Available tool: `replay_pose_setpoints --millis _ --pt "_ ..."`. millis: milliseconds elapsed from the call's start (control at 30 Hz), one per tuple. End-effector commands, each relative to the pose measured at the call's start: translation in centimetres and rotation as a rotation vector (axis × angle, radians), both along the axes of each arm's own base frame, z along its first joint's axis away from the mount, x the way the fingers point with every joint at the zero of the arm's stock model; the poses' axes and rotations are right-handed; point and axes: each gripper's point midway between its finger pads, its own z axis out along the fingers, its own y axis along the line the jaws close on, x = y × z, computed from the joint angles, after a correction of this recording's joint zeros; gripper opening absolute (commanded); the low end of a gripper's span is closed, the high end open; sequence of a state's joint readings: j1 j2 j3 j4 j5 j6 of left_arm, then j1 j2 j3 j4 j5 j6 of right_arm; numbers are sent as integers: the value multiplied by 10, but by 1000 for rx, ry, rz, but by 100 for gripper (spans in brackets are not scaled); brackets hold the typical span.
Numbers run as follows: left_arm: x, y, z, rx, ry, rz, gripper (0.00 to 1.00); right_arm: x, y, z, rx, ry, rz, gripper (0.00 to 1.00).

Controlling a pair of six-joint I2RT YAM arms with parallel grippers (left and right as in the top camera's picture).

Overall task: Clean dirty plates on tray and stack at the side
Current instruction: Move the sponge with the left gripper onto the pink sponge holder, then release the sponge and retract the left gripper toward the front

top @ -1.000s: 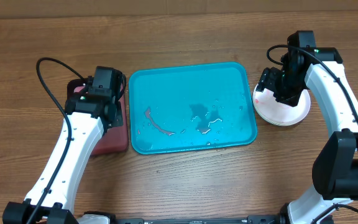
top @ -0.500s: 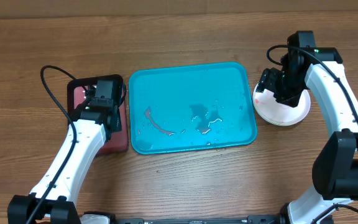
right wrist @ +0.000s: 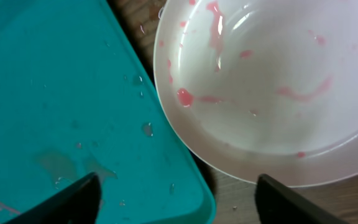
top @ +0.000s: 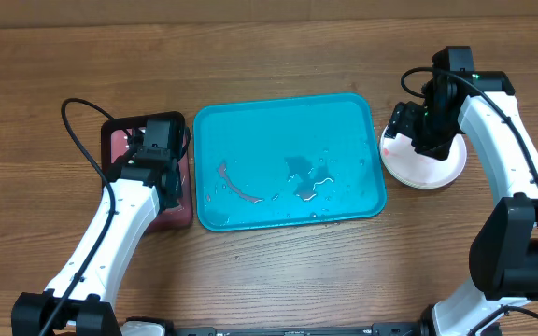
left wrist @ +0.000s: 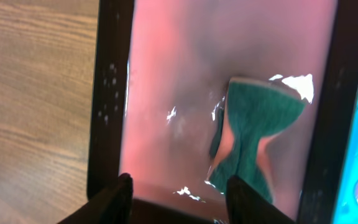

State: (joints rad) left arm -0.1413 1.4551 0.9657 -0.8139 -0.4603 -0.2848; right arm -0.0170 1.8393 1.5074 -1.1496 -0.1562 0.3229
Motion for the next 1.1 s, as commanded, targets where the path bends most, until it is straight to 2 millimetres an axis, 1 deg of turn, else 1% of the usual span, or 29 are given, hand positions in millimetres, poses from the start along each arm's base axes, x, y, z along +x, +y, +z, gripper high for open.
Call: replay_pose_setpoints --millis 0,67,100,200,267,400,467,500,567,600,733,833,933,1000,1067 --pt "0 -7 12 -63 -7 1 45 12 2 18 -5 -77 21 98" --pt "-2 -17 20 -115 -11 -18 40 15 1 19 -6 -92 21 100" --pt "-3 -27 33 -166 -40 -42 38 17 1 19 -6 -100 21 100" --pt "-8 -44 57 -235 -105 -95 37 18 1 19 -6 -102 21 100" --pt "-15 -53 72 -271 -150 -132 39 18 1 19 -6 -102 20 100" --pt "-30 -69 104 -309 -250 -212 49 18 1 19 -6 -102 20 100" --pt "-38 -74 117 -321 -288 -245 62 18 1 19 -6 -102 20 100" --pt "-43 -77 122 -326 -305 -263 72 18 1 19 -6 -102 20 100" --pt "-53 -82 130 -337 -326 -300 94 18 1 19 -6 -102 20 100" --pt "-59 -86 134 -346 -331 -333 100 18 1 19 -6 -102 20 100" --pt "-77 -104 150 -410 -373 -458 100 18 1 19 -6 -102 20 100" --pt "-92 -128 167 -494 -418 -622 100 18 1 19 -6 -102 21 100" --pt "-107 -147 180 -608 -446 -709 100 18 1 19 -6 -102 21 100" --pt "-112 -153 182 -648 -440 -737 100 18 1 19 -6 -102 20 100" --pt "-114 -155 182 -658 -435 -743 100 18 1 19 -6 -102 20 100"
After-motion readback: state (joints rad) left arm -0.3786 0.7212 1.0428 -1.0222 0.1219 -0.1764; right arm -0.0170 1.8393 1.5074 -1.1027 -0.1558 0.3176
